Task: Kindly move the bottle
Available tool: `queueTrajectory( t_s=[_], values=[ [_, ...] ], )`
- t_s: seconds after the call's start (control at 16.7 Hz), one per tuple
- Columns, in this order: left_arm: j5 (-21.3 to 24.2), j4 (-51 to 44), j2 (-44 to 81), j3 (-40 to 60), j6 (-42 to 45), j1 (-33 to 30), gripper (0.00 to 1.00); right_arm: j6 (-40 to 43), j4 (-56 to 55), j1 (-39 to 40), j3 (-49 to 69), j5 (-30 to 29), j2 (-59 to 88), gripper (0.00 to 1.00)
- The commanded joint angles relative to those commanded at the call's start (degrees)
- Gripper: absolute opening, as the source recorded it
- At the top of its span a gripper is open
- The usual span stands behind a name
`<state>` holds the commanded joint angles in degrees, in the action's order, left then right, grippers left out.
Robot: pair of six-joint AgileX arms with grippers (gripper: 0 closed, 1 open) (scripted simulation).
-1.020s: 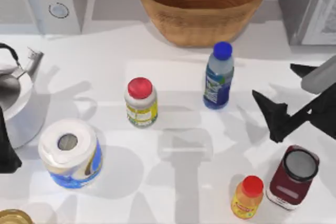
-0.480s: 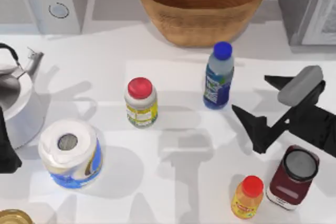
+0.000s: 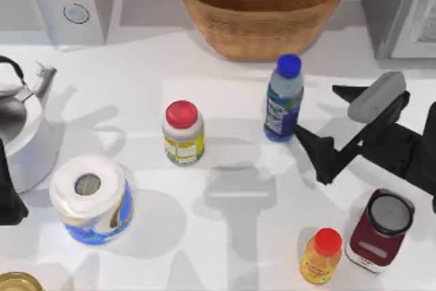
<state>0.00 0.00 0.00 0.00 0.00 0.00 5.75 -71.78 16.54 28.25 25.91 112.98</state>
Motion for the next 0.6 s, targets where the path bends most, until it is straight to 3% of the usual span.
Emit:
queueTrajectory(
  t_s=[0.6],
  values=[
    [0.00,0.00,0.00,0.00,0.00,0.00,1.00,-1.41,3.91,6.45,16.57,-6.38,12.48,1.00]
  ],
)
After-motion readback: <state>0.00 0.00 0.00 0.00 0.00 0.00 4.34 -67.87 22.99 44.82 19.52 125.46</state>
